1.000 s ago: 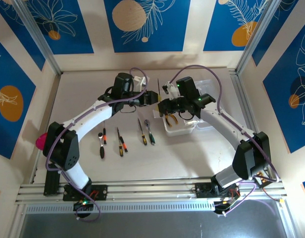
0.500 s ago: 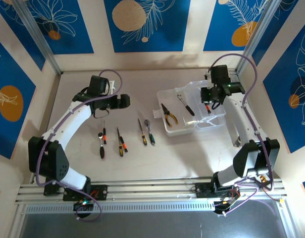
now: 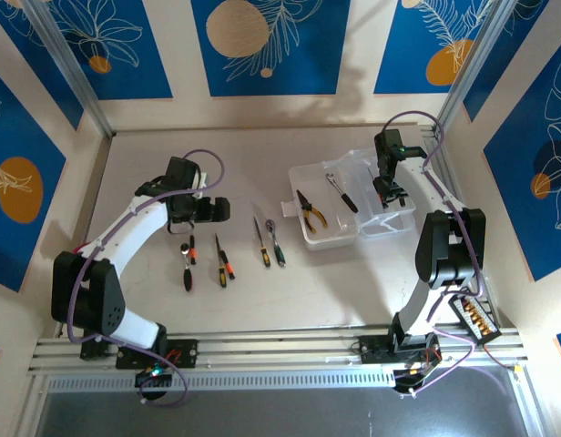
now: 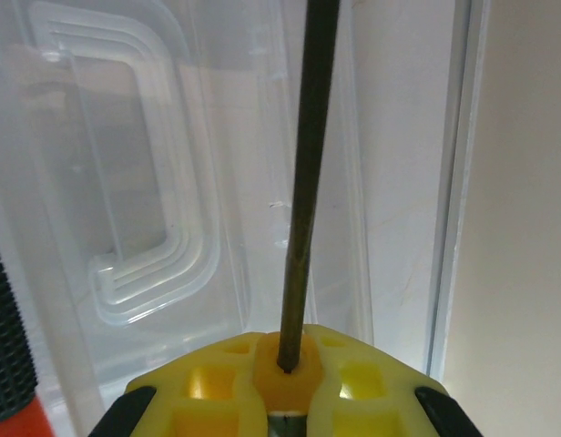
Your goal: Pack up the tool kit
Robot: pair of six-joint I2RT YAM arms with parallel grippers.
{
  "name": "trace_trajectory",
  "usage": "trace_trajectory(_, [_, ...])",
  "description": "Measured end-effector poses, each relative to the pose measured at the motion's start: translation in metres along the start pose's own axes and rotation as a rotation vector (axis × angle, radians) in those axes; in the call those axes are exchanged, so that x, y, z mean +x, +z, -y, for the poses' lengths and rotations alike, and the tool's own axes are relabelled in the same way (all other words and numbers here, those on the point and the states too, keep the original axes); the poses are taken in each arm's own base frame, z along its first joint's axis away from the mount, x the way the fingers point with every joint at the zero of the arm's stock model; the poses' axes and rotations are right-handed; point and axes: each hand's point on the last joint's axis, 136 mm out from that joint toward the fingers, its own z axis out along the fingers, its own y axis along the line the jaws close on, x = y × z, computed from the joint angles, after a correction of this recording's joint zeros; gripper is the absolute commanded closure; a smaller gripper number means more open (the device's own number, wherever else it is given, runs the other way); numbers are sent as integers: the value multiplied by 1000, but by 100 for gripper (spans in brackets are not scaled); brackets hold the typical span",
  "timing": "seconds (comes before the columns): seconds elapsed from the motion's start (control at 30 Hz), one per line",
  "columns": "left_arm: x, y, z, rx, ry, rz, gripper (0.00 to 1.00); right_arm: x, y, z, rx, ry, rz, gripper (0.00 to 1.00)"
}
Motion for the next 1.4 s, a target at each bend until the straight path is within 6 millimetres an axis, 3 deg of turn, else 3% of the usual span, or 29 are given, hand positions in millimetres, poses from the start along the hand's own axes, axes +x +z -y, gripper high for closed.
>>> trace_trajectory(0.03, [0, 0, 0, 0, 0, 0, 0, 0, 0, 0, 2, 2, 0, 80])
trace_trajectory(0.27, [0, 0, 0, 0, 0, -1, 0, -2, -3, 5, 21, 5, 12, 65])
trace_trajectory(0.43, [1, 0, 0, 0, -1, -2, 0, -7, -18, 9, 19, 28, 51, 53])
trace_trajectory(0.5, [2, 1, -1, -1, -1, -5, 0, -9, -27, 8, 12, 34, 72, 43])
trace_trajectory(0.63, [11, 6, -5, -16, -4, -28, 0, -16, -56, -3, -47, 56, 148, 9])
trace_trajectory(0.7, [17, 10, -12, -46, -7, -42, 0, -18, -77, -13, -99, 71, 202, 0])
trace_trajectory(0.83, [31, 21, -28, -117, -15, -81, 2, -19, -115, -42, -233, 75, 305, 1])
trace_trajectory(0.93, [39, 31, -46, -187, -33, -115, 6, -15, -130, -66, -328, 55, 339, 1])
trace_trajectory(1.1, [48, 44, -77, -286, -85, -154, 28, -6, -122, -93, -420, 42, 301, 1])
trace_trajectory(1.23, [56, 46, -92, -322, -121, -173, 38, -4, -115, -102, -445, 43, 274, 1])
trace_trajectory(1.4, [65, 47, -98, -344, -137, -193, 38, -3, -112, -109, -468, 44, 261, 1])
